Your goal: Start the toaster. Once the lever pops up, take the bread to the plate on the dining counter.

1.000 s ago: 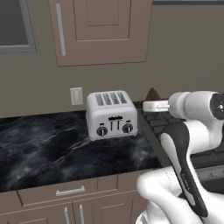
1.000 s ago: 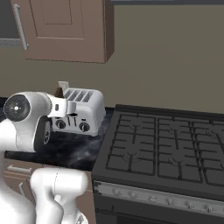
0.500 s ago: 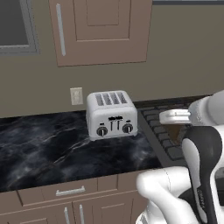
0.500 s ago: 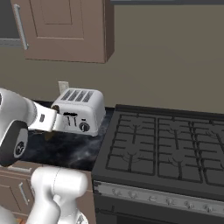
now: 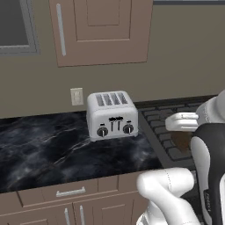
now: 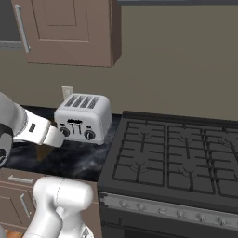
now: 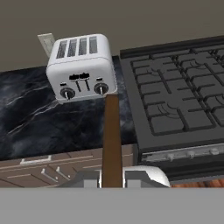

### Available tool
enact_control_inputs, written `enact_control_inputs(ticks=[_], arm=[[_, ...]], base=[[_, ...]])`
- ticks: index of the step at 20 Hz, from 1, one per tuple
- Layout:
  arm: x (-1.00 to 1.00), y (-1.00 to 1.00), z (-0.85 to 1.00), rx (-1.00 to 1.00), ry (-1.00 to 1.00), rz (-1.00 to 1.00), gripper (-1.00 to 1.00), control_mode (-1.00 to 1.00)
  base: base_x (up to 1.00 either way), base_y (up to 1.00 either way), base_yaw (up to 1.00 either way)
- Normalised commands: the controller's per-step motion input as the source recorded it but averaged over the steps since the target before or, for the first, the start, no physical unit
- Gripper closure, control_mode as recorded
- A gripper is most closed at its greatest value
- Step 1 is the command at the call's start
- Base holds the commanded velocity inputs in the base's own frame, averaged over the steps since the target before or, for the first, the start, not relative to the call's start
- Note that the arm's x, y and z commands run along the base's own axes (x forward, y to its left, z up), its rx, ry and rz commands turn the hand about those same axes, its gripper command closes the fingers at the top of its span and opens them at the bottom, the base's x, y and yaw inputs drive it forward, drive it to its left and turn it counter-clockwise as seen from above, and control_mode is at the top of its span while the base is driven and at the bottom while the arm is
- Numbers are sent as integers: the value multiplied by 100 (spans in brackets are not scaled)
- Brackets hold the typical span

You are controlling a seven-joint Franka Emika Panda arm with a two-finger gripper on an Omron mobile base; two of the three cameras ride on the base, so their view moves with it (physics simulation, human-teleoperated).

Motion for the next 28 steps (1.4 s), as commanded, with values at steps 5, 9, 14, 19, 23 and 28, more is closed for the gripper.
enact_control_inputs(ticks=[5, 9, 14, 19, 23, 28], arm=[[-12, 9, -1, -3, 0, 0, 100, -100], [-13, 10, -1, 0, 0, 3, 100, -100], [-6, 2, 0, 0, 0, 2, 100, -100], [0, 0, 0, 0, 0, 0, 100, -100], [0, 0, 0, 0, 0, 0, 100, -100], [0, 0, 0, 0, 0, 0, 100, 100]], base=[[0, 0, 0], [0, 0, 0], [0, 0, 0], [0, 0, 0], [0, 0, 0], [0, 0, 0]])
